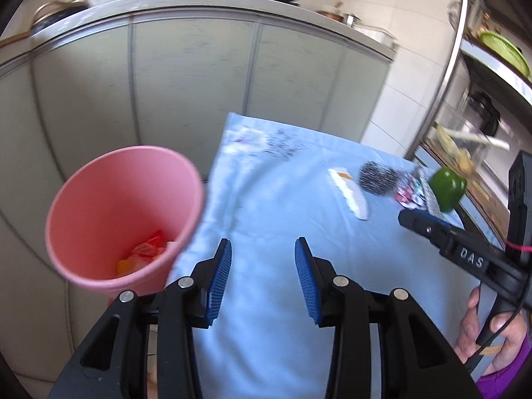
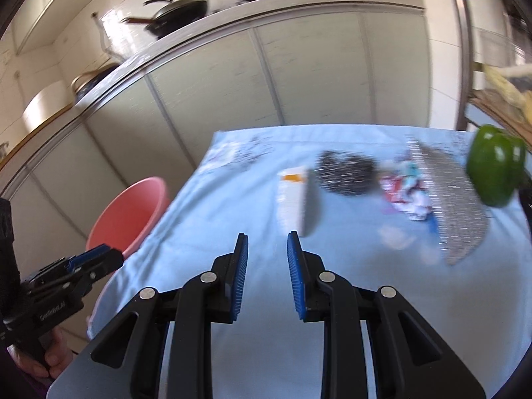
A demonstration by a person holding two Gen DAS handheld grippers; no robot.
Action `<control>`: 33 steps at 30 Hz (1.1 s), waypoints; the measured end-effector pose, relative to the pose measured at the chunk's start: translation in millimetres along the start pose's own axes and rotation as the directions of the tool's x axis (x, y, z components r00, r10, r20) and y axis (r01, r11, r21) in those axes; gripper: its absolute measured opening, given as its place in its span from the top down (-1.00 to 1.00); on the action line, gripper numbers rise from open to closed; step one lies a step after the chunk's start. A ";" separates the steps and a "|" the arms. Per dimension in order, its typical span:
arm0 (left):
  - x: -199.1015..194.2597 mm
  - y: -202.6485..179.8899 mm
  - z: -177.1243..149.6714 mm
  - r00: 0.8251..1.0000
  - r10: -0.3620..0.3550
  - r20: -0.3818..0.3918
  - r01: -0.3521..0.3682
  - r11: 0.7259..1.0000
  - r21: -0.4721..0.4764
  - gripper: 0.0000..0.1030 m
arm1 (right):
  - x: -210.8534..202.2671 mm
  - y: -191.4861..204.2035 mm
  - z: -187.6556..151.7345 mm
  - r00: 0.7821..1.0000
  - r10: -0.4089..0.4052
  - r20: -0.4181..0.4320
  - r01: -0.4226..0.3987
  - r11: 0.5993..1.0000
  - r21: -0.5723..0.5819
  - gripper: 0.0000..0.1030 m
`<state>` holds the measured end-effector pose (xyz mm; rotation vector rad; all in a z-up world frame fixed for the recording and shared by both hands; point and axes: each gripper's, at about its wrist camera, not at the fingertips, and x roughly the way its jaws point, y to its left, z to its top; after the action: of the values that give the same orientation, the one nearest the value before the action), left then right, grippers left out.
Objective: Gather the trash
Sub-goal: 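Move both open tools back over the trash on the table, then grasp the white foam strip with the left tool while the right tool grasps the steel wool ball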
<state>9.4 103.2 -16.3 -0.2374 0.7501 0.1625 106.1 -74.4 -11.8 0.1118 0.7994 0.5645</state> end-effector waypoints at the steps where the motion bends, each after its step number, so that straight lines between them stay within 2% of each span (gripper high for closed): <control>1: 3.3 -6.8 2.0 1.000 -0.006 -0.002 0.006 1.000 0.012 0.25 | -1.8 -5.2 0.5 1.000 -0.011 0.005 0.011 1.000 0.007 0.52; 7: 28.8 -49.4 22.4 0.997 -0.080 -0.018 0.081 0.994 0.073 0.25 | -10.9 -39.7 5.6 0.995 -0.093 0.041 0.091 0.995 0.029 0.52; 10: 47.4 -67.6 33.3 0.994 -0.105 -0.027 0.107 0.990 0.091 0.24 | -10.4 -48.6 3.4 0.994 -0.100 0.037 0.098 0.994 0.039 0.52; 13: 71.9 -82.0 39.9 0.990 -0.126 -0.067 0.131 0.988 0.080 0.24 | -7.6 -52.7 -0.8 0.995 -0.098 0.027 0.097 0.995 0.037 0.52; 22: 133.6 -97.4 45.6 0.979 -0.113 -0.171 0.122 0.992 0.041 0.24 | -0.8 -58.9 -8.0 0.995 -0.101 0.016 0.100 0.995 0.027 0.52; 25: 141.5 -100.8 48.7 0.979 -0.114 -0.170 0.122 0.992 0.042 0.24 | 3.5 -55.0 -10.2 0.991 -0.130 0.002 0.130 0.991 0.003 0.52; 30: 158.0 -105.8 50.7 0.978 -0.095 -0.185 0.104 0.994 0.043 0.24 | 7.7 -51.8 -9.9 0.991 -0.135 -0.017 0.135 0.991 -0.015 0.52; 33: 160.8 -108.7 50.8 0.983 -0.077 -0.166 0.088 0.994 0.061 0.24 | 9.2 -53.8 -9.5 0.989 -0.146 -0.025 0.146 0.989 -0.006 0.52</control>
<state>183.5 22.3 -74.5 -0.2182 0.9061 0.0385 128.0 -116.3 -40.6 0.0421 0.8240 0.4300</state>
